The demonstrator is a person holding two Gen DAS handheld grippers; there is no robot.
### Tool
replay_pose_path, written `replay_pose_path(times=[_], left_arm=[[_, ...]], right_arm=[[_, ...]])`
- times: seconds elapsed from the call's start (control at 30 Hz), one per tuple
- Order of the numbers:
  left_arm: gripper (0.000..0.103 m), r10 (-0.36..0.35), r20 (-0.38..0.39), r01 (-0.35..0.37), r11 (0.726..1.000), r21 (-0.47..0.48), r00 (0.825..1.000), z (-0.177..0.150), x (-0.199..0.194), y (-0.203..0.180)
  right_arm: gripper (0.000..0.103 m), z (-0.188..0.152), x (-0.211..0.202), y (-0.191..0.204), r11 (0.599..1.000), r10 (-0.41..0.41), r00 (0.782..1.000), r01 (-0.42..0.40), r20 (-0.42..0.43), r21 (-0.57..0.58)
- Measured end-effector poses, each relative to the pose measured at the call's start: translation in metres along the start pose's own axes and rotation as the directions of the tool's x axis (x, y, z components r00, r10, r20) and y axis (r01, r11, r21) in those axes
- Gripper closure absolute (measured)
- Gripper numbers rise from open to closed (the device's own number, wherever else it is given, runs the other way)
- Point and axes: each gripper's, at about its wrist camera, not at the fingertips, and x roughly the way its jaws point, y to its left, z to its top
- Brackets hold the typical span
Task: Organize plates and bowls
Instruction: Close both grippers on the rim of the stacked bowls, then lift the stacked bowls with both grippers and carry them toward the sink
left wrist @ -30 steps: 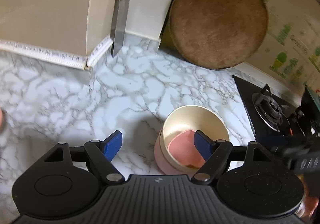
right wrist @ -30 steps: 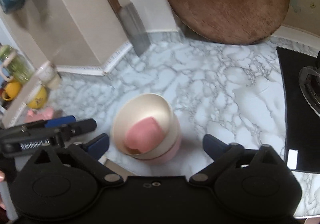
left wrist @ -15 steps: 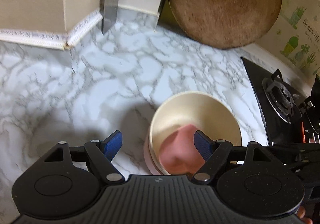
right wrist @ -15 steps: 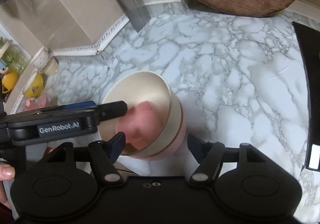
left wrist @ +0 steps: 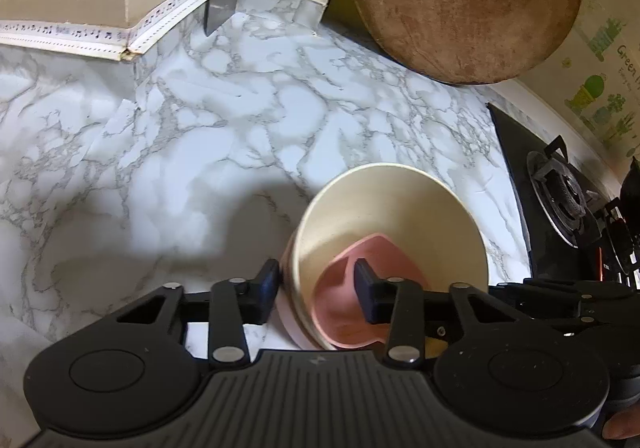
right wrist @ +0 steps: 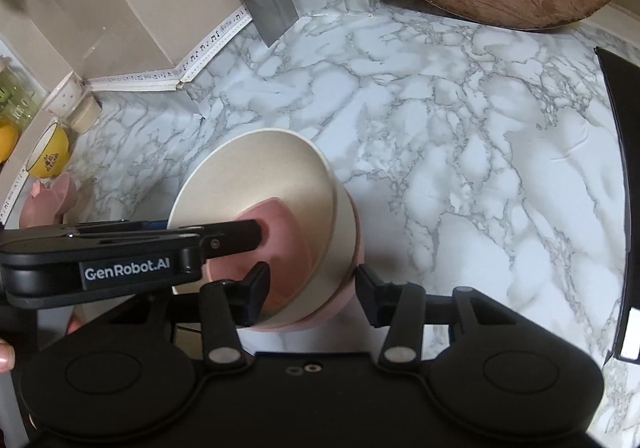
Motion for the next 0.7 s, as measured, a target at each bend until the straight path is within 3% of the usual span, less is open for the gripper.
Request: replay_pose_path(times=[0.13,0.27,0.7], left_arm=[[0.075,0.026,-0.006,-0.026,1.000,0.014,1.000,-0.002,-0.001,-0.001],[0.077,0.039,-0.005,-0.039,0.998,0.050,0.999,-0.008,-0.002,-0.004],[0.079,0.049,-0.012,-0.048,0.997,0.062,0.999,-0.019,-0.009,-0.005]], right_arm=[[0.065,0.002,0.002,0.000,1.000,-0.023,1.000,0.023,-0.009,-0.002],[0.074,0.004,0.003,-0.001,0.999,-0.050,0.999,0.050,-0.014,-0.017],[0.078,0.004,0.000,0.012,0.994,-0.095,0.995,0.093,-0.035,-0.053]])
